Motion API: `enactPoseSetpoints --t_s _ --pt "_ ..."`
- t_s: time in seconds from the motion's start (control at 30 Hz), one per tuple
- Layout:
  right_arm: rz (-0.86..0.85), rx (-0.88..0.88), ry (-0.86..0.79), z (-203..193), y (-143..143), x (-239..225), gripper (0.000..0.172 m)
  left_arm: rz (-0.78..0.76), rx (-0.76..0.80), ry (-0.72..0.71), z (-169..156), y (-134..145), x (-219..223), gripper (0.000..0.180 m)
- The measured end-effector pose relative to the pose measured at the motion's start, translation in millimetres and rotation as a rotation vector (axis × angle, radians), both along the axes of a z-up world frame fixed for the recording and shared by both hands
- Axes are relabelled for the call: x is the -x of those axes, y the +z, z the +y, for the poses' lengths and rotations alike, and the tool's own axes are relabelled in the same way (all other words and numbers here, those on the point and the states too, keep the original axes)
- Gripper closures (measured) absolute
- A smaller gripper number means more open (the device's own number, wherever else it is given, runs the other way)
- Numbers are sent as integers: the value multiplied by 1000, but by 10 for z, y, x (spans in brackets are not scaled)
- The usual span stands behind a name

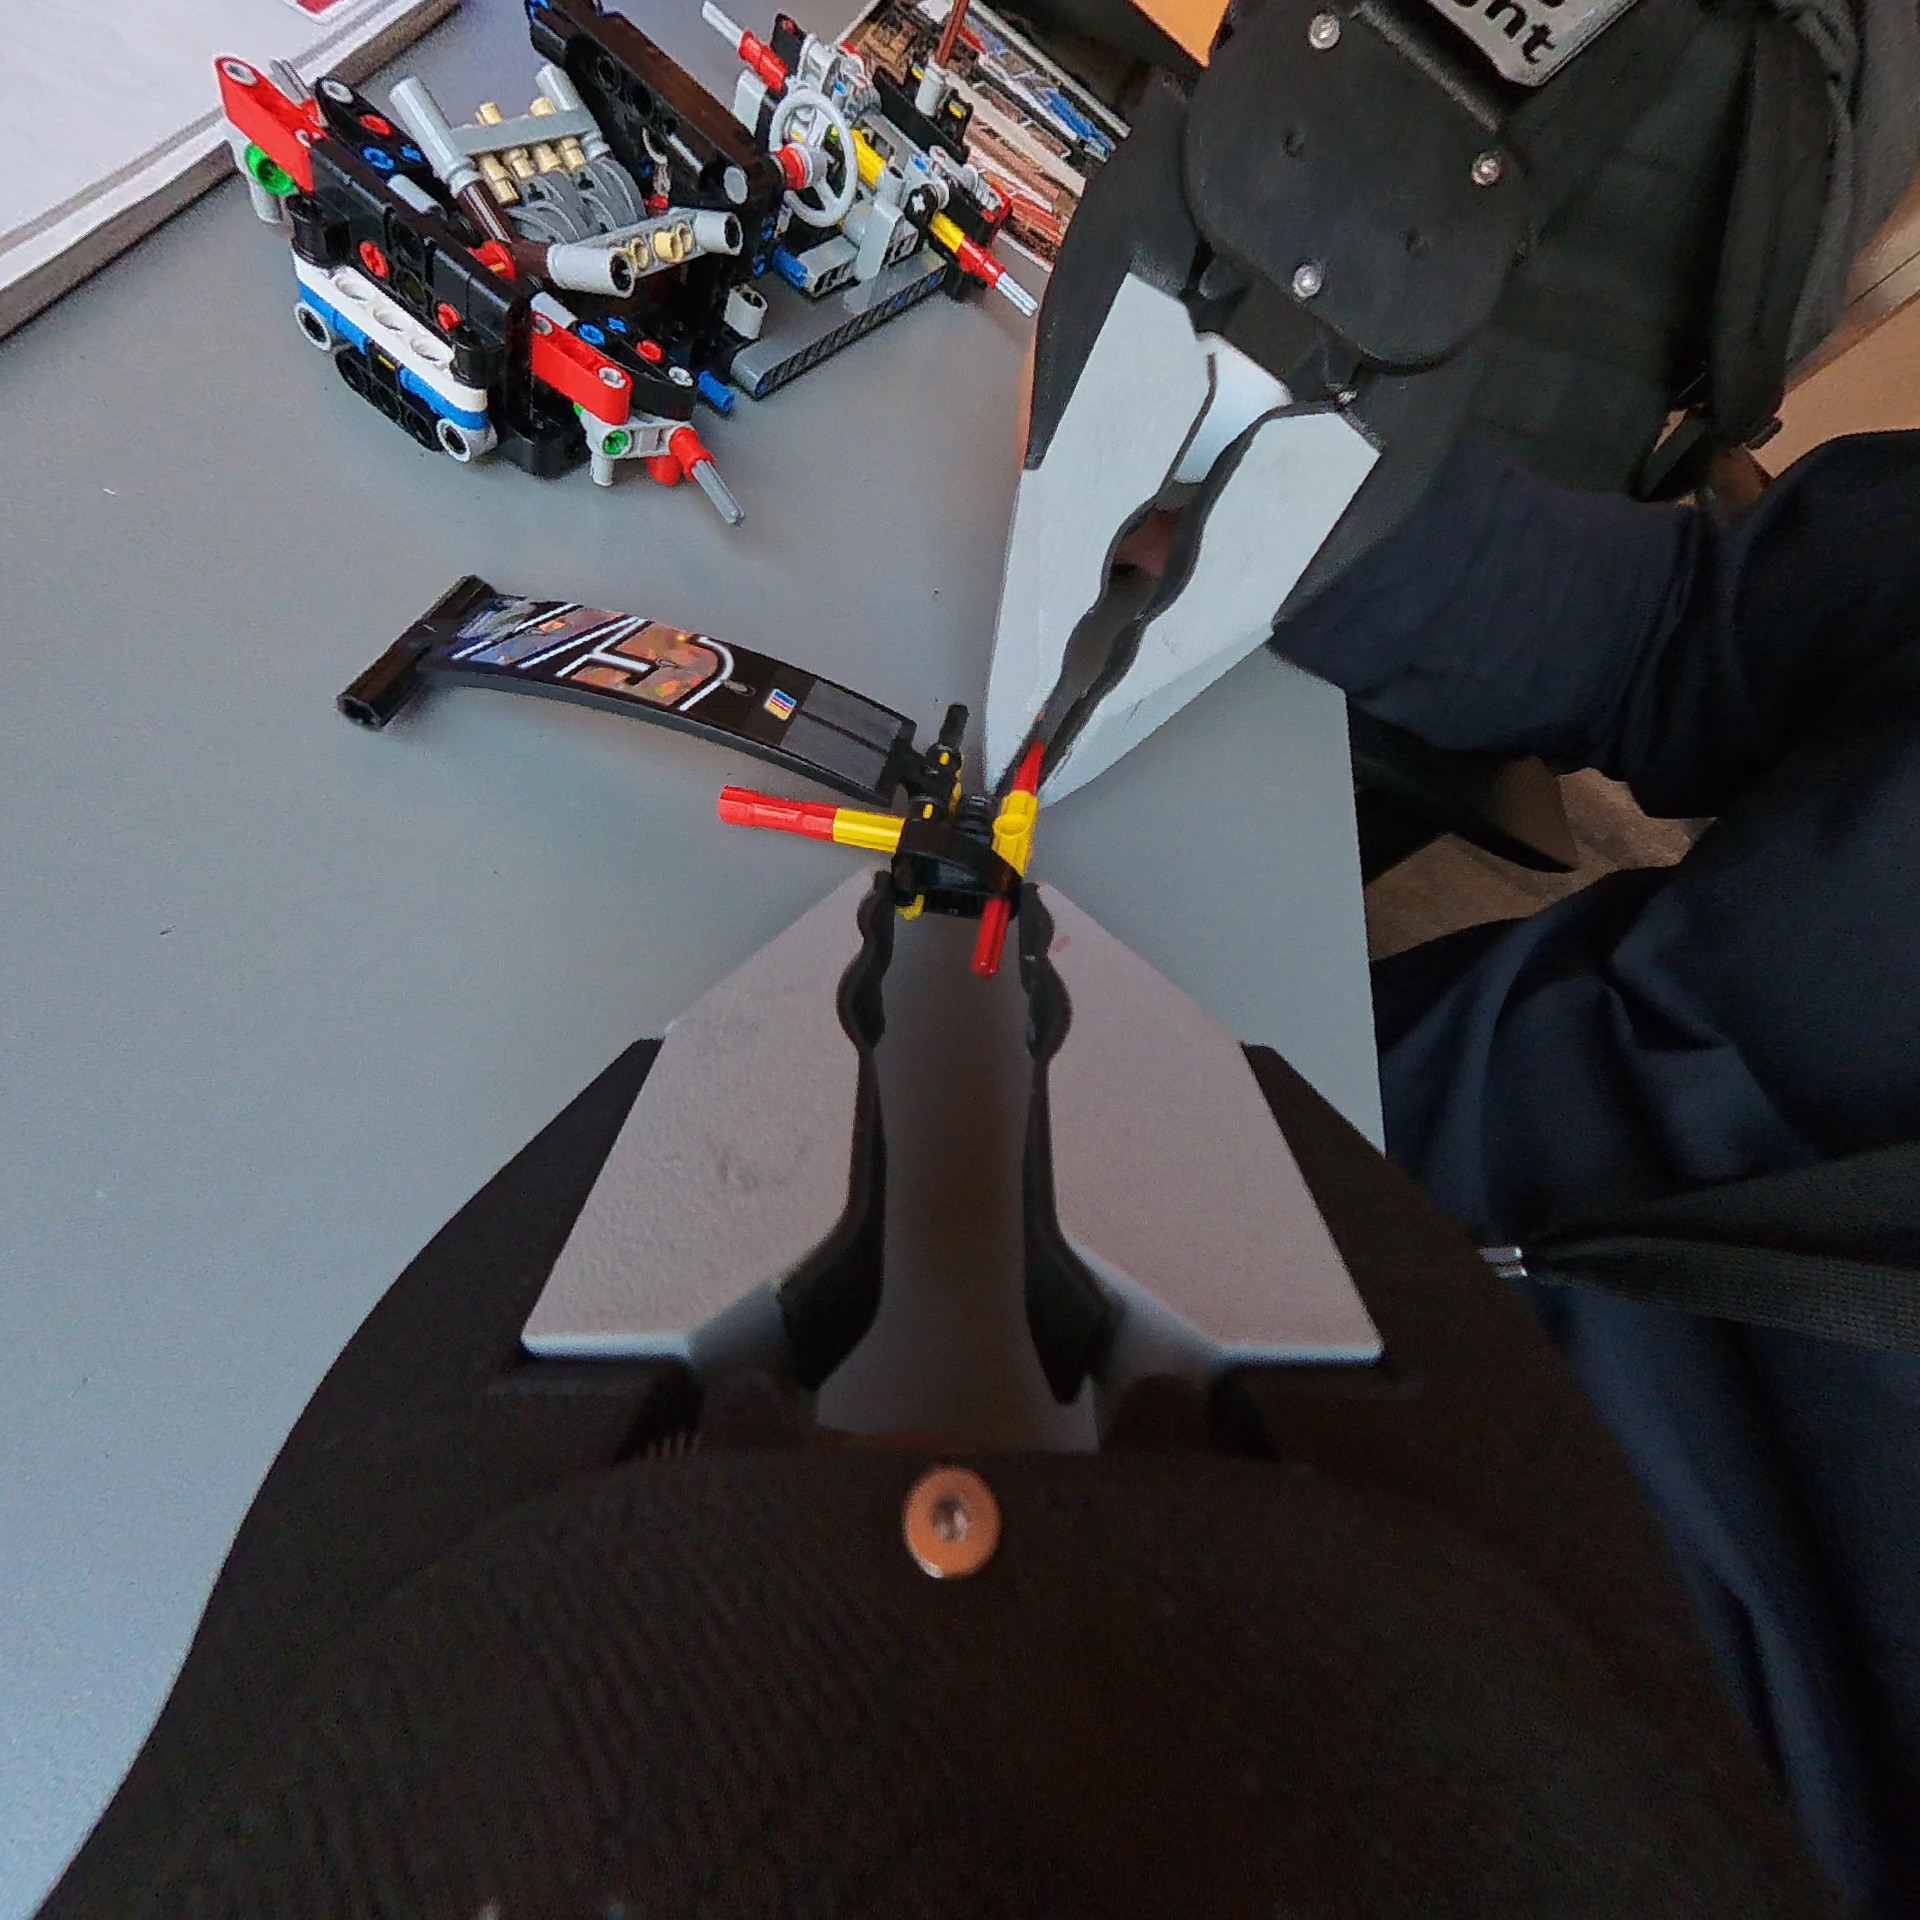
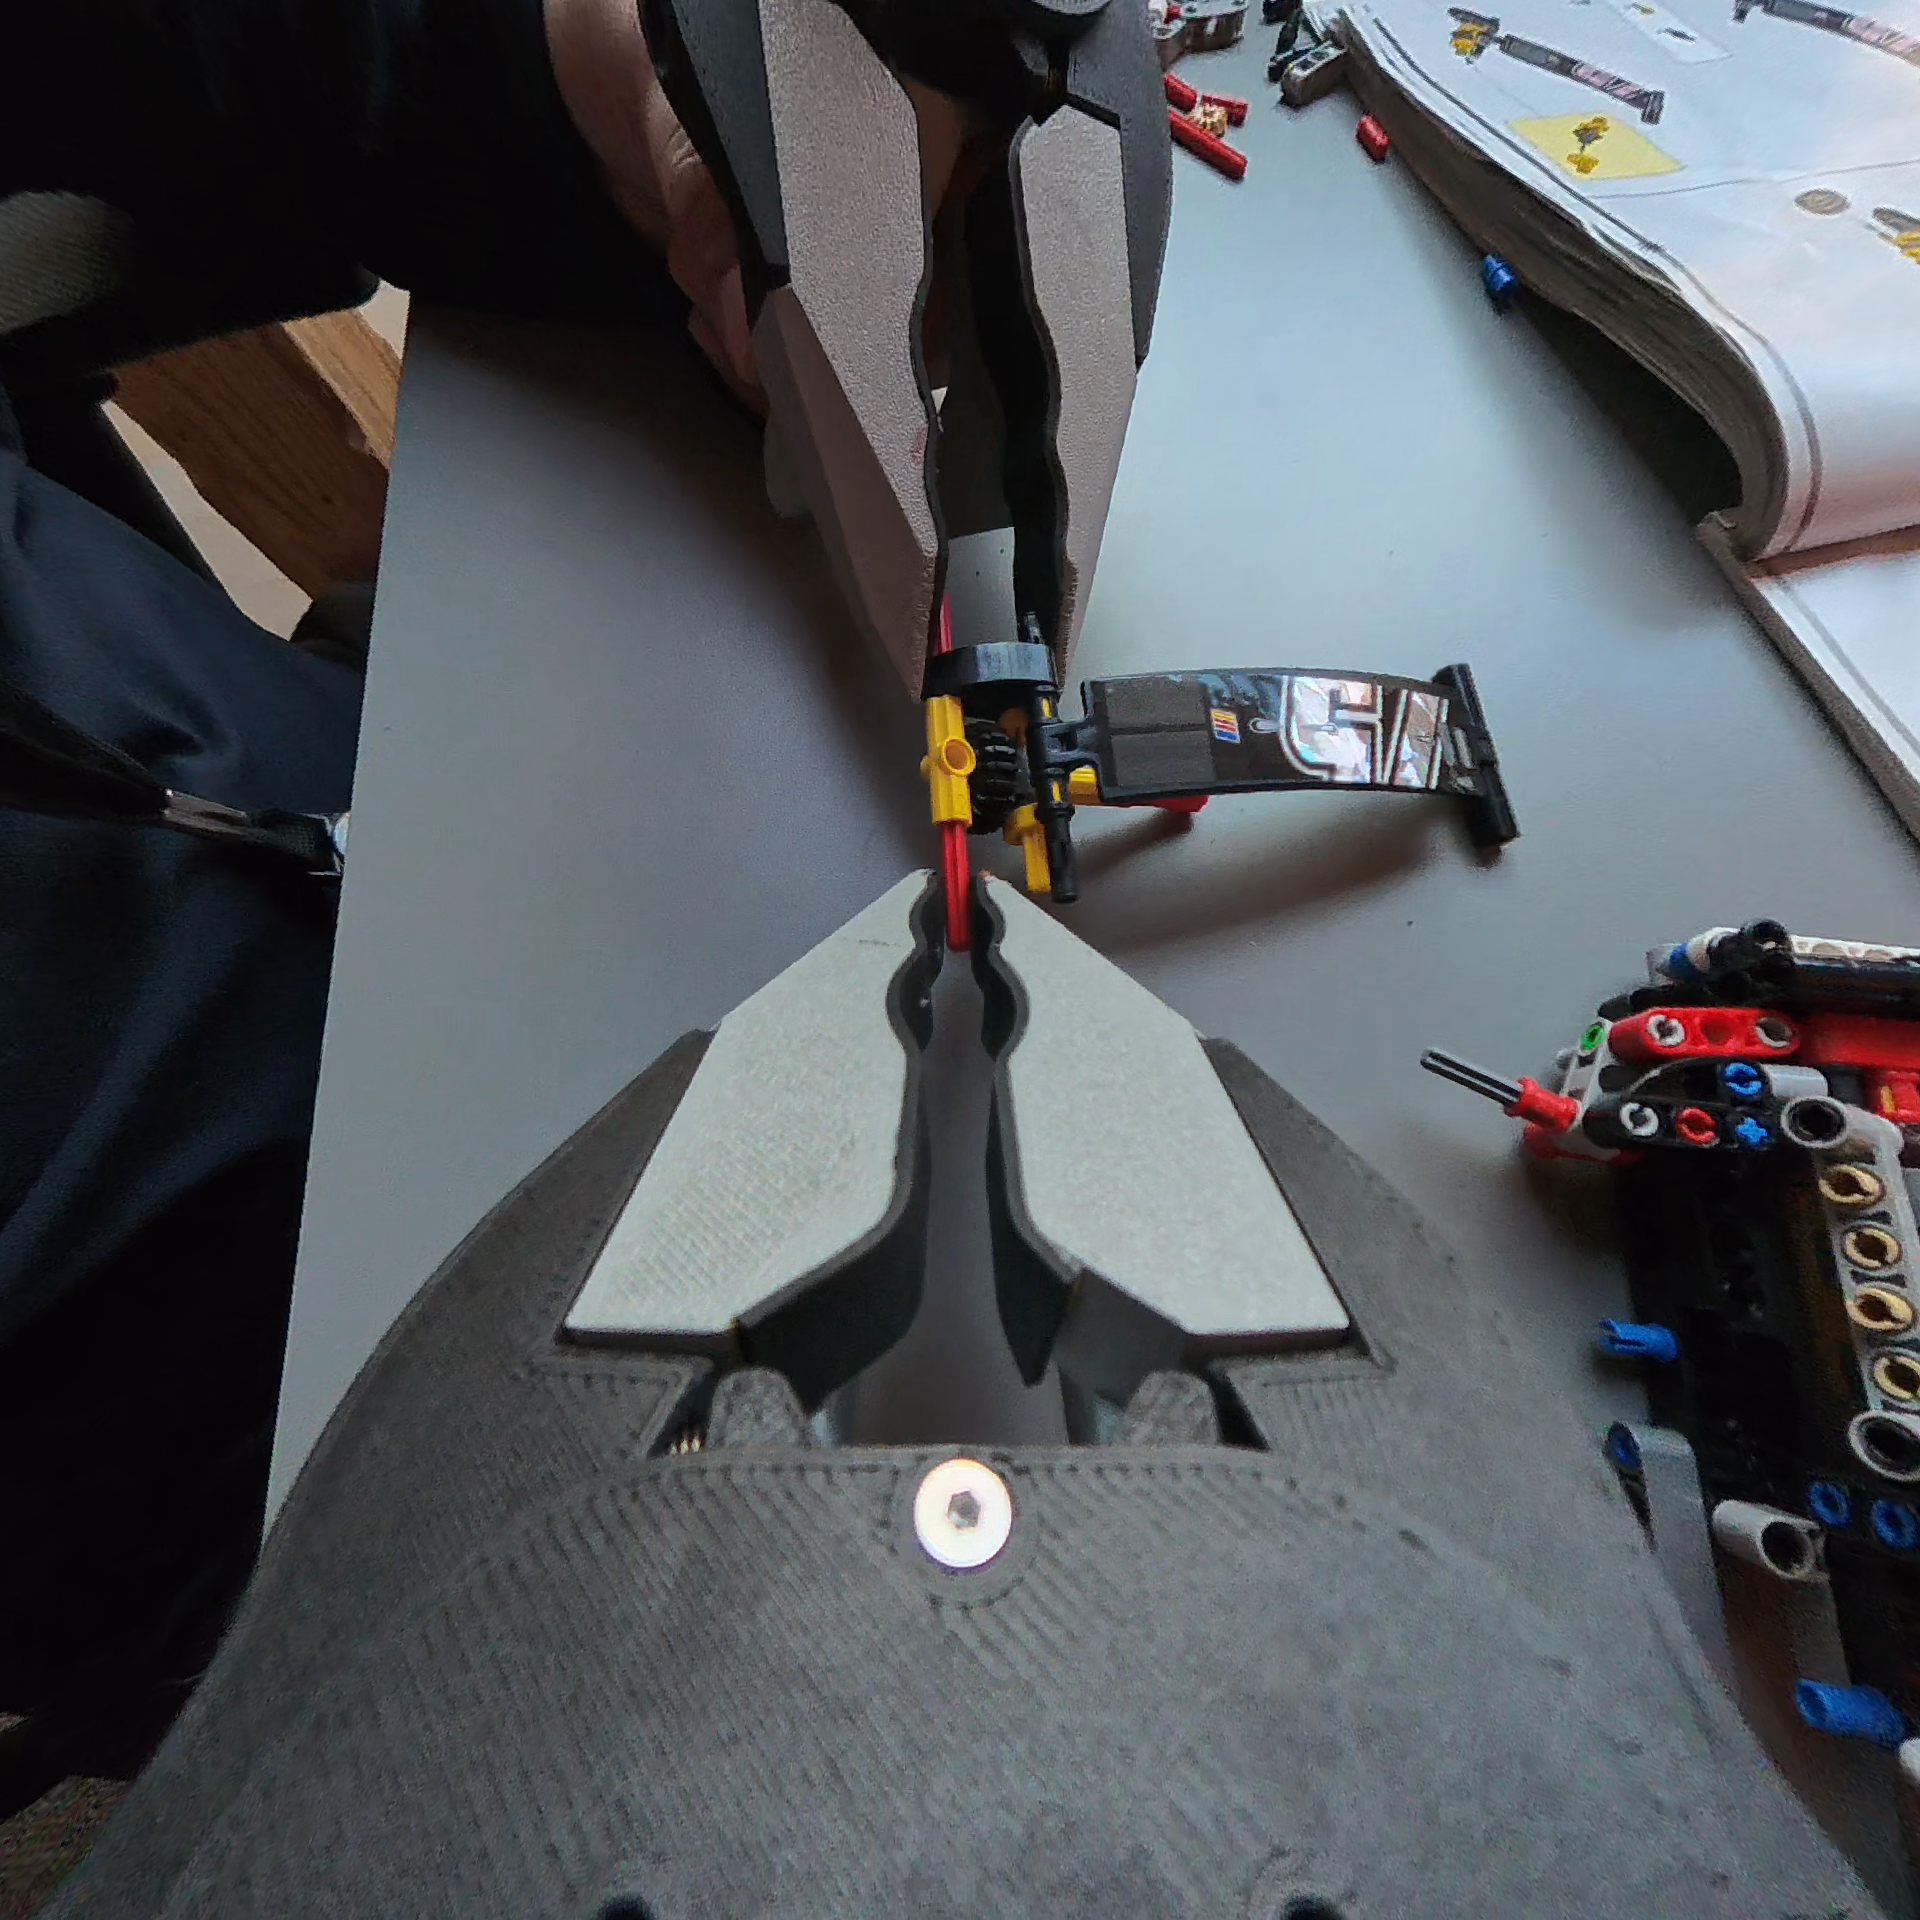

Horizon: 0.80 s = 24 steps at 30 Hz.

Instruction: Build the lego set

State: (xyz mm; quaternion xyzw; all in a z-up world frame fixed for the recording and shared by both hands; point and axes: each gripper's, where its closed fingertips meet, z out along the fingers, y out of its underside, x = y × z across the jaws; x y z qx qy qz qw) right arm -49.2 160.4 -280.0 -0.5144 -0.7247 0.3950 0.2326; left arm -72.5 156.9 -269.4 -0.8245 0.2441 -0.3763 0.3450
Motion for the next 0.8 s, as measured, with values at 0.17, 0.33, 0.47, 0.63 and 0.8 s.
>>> enactPoseSetpoints --t_s 0.17,0.33,0.47,0.63,0.8 --pt "14 60 -1 9 49 1 170 -28 12 -2 0 18 3 159" --pt "0 71 -6 19 36 2 157 8 39 8 -10 -49 56 159" --pt "21 106 -1 19 85 -6 152 23 33 37 6 -57 179 155" --pt "66 121 -16 60 156 -32 151 93 7 88 -65 -50 382 147" --pt "88 111 -52 150 176 -104 152 280 -92 188 -386 256 739 140"
